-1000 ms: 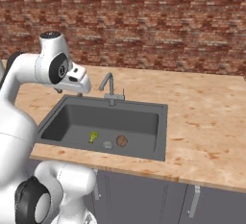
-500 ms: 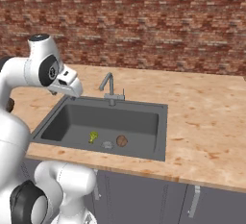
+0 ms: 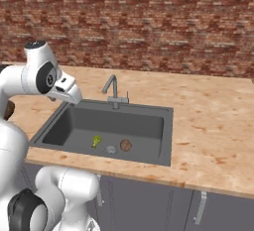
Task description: Remove the broccoli and potato from the sink. Then move the bowl and cup from the counter to the sink for washing.
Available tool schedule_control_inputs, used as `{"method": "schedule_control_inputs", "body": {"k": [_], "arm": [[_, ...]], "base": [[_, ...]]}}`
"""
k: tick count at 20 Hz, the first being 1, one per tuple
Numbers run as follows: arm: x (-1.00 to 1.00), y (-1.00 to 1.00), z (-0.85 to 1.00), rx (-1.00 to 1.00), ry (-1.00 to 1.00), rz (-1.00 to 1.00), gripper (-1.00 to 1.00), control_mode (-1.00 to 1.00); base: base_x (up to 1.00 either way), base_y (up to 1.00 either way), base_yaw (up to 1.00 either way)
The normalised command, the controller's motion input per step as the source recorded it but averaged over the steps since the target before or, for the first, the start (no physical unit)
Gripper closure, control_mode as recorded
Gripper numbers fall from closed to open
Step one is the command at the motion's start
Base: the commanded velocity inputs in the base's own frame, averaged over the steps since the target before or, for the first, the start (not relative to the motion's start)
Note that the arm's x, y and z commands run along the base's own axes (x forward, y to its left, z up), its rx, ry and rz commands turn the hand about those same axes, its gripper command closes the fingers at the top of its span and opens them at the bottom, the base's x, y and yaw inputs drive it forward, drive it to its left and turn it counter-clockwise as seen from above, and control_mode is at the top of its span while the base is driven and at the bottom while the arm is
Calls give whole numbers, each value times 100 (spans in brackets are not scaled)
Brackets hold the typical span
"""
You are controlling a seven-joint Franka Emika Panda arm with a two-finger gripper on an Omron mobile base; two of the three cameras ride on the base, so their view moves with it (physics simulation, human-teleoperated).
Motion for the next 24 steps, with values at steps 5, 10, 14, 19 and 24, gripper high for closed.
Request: {"method": "schedule_control_inputs", "body": {"k": [5,10,14,19,24], "arm": [[5,8,-22,0,-5,0,-100,-100],[10,9,-22,0,-6,0,-100,-100],[18,4,-21,-4,-8,0,-100,-100],[23,2,-20,-3,-6,0,-100,-100],[25,0,-20,0,-9,0,-100,-100]], "base": [[0,0,0],[0,0,0],[0,0,0],[0,0,0],[0,0,0]]}}
